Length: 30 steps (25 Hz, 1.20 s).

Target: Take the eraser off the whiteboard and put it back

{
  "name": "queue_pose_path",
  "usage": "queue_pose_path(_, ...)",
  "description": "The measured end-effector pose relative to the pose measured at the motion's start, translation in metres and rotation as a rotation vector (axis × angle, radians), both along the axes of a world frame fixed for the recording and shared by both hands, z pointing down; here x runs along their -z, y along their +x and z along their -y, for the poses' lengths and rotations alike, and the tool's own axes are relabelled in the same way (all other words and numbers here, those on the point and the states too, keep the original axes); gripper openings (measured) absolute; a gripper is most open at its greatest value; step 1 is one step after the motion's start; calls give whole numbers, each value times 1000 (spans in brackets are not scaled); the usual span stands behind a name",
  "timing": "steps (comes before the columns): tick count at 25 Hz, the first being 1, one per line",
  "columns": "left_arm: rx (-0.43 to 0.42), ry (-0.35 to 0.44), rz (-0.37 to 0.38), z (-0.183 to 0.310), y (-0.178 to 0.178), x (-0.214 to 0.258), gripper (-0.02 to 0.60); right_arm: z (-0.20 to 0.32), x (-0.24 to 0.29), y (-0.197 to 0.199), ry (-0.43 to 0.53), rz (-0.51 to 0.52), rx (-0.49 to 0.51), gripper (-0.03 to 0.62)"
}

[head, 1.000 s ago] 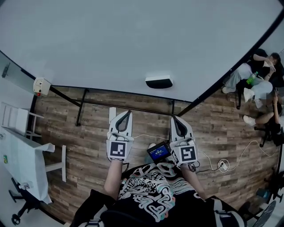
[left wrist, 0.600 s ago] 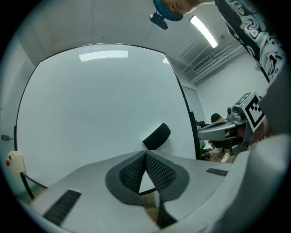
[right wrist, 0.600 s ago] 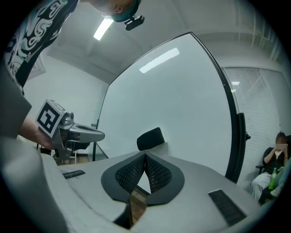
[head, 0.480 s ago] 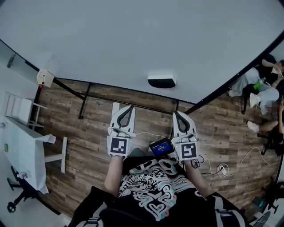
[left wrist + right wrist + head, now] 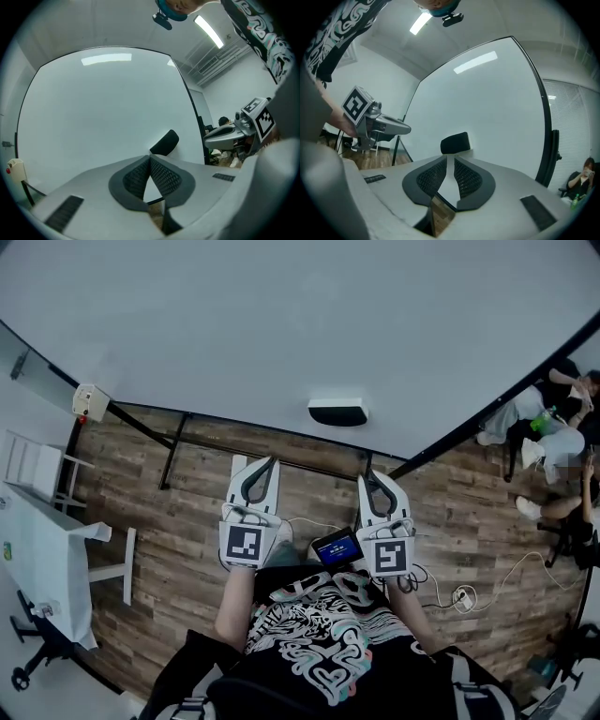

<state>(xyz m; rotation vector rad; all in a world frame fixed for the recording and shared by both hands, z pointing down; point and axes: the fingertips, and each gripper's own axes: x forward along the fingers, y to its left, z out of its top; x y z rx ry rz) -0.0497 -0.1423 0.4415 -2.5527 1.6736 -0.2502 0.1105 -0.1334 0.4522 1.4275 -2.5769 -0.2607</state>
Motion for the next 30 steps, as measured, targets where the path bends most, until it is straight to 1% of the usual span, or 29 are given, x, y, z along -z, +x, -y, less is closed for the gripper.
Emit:
queue_pose_path(2, -5, 0, -7, 4, -2, 1, 14, 3, -2, -5, 11, -34, 14, 46)
queue_pose_path(6, -22, -12, -32, 7, -1, -1, 14, 7, 0, -10, 23, -61, 48, 78)
queue_pose_path(11, -23, -21, -63, 12, -7, -10, 14, 17, 2, -18, 88, -125, 68, 120)
queue_pose_path(14, -42, -28, -54, 14, -4, -9, 14, 22, 0, -21, 99, -176, 73, 147)
queue_pose_path(17, -68, -24, -39, 18, 1, -9, 14, 29, 2, -25, 148, -273, 84, 175)
queue_pose_path(20, -89, -31, -34, 21, 5, -7, 14, 35, 6, -25, 173, -301, 73, 179)
queue_pose_path(22, -102, -22, -36, 25, 6, -4, 14, 39, 8, -24, 188, -334, 64, 184)
queue_pose_path(23, -108, -15, -38, 27, 5, -3, 14, 42, 7, -25, 199, -364, 61, 193)
queue_pose_path(26, -121, -10, -43, 37, 0, 0, 14, 52, 3, -28, 236, -474, 54, 252)
queue_pose_path(30, -135, -2, -47, 45, -3, 4, 14, 61, -4, -30, 288, -641, 54, 282)
